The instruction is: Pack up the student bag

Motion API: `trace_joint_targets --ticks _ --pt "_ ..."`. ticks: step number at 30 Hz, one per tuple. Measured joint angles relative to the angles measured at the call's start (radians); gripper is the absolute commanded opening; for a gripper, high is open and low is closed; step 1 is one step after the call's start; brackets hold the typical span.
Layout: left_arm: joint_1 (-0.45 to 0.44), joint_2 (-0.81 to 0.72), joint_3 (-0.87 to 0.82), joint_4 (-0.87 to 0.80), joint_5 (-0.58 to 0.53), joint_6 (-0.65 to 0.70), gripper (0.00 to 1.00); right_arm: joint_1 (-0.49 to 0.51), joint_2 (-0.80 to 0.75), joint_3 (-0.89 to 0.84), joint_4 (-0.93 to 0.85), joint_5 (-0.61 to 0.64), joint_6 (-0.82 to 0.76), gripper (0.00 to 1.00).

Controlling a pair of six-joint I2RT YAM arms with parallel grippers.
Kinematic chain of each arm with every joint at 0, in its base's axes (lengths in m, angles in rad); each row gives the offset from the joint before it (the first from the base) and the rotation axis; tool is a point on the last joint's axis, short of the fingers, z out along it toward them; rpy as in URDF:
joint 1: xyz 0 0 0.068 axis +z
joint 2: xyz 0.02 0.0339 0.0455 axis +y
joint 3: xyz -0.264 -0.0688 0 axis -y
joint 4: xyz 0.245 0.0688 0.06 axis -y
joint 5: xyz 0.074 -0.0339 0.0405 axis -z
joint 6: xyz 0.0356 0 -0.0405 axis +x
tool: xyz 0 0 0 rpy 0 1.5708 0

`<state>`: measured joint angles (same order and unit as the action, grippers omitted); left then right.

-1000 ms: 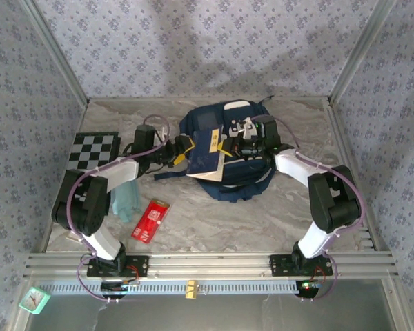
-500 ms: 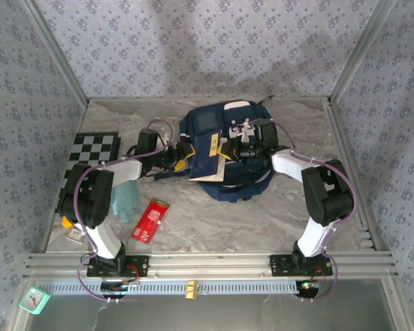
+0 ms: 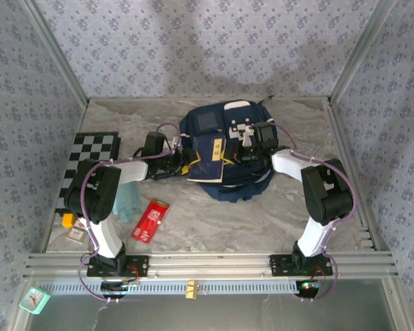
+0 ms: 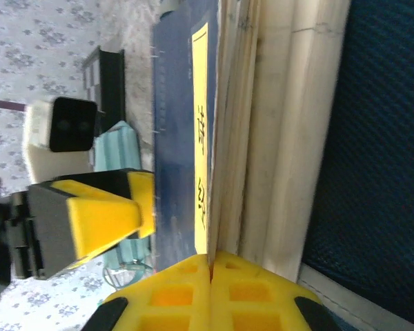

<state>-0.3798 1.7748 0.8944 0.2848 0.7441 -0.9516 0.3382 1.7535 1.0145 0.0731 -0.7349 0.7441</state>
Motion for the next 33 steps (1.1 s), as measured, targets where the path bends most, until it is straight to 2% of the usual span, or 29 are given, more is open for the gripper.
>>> trace_joint_targets --ticks 5,8,12,16,18,21,26,33 --pt "-0.002 -0.041 -0.002 0.005 0.000 0.005 0.37 -0.004 0.002 0.000 -0.042 0.031 -0.020 0.01" --pt "-0.007 -0.055 -0.002 0.007 0.000 0.002 0.27 -0.004 0.002 0.000 -0.061 0.047 -0.031 0.15" --pt "-0.016 -0.058 -0.001 0.005 -0.006 -0.001 0.19 -0.005 0.000 0.000 -0.102 0.067 -0.055 0.29" --pt "-0.035 -0.058 0.002 -0.021 -0.022 0.013 0.09 -0.005 -0.007 0.000 -0.139 0.071 -0.077 0.37" --pt "-0.040 -0.061 0.003 -0.032 -0.031 0.016 0.04 -0.009 -0.023 0.000 -0.158 0.071 -0.082 0.44" --pt "-0.040 -0.080 0.003 -0.044 -0.038 0.015 0.00 -0.021 -0.071 -0.010 -0.180 0.075 -0.086 0.57" --pt "-0.042 -0.148 0.003 -0.039 -0.050 -0.028 0.00 -0.050 -0.178 -0.034 -0.211 0.057 -0.079 0.72" --pt "-0.078 -0.257 0.041 -0.003 -0.096 -0.088 0.00 -0.093 -0.270 -0.077 -0.185 -0.042 0.002 0.94"
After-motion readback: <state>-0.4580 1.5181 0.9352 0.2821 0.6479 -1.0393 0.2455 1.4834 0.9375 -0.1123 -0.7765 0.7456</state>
